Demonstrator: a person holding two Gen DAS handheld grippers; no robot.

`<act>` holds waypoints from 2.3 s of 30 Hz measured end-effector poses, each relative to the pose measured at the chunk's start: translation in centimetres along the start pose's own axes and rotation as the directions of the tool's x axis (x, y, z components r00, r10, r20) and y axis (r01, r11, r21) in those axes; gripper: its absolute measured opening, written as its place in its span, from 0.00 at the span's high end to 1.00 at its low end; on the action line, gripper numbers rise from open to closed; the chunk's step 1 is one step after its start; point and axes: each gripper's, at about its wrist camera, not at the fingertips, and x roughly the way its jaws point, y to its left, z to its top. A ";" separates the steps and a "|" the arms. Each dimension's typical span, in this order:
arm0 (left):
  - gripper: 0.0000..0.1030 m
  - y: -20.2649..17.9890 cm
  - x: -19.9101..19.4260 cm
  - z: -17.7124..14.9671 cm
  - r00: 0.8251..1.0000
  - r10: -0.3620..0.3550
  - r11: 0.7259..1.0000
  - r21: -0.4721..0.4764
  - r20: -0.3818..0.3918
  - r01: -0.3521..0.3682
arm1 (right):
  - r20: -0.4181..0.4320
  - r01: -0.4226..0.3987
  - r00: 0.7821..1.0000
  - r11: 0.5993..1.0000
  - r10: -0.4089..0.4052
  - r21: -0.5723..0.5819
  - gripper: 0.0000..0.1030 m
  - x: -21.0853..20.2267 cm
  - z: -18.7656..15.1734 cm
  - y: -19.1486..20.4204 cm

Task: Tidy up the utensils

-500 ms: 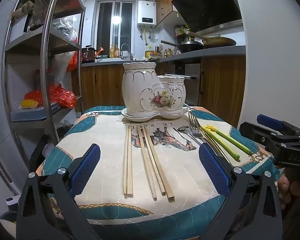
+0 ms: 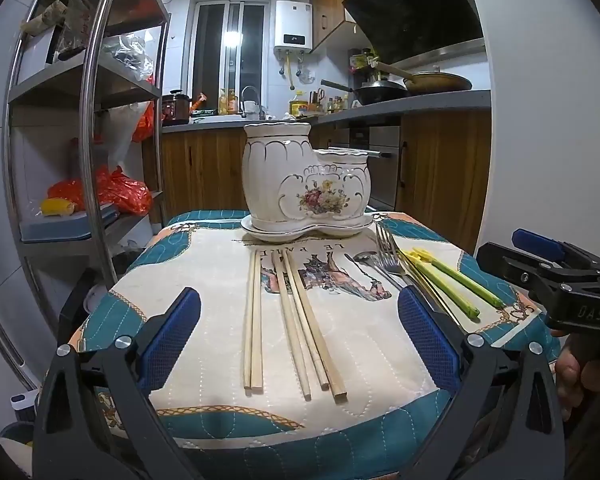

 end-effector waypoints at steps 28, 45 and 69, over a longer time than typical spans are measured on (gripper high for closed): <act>0.05 -0.3 -0.1 0.1 1.000 -0.004 1.000 0.006 0.003 0.004 | 0.001 0.000 1.000 1.000 0.000 0.000 0.04 -0.2 0.1 0.1; 0.05 -0.5 0.1 0.1 1.000 -0.004 1.000 0.011 -0.005 0.004 | 0.000 0.000 1.000 1.000 0.000 0.001 0.04 -0.2 0.1 0.1; 0.05 0.0 0.5 0.0 1.000 0.012 1.000 0.006 -0.024 -0.012 | -0.005 -0.007 1.000 1.000 0.007 0.011 0.04 -0.2 0.2 0.1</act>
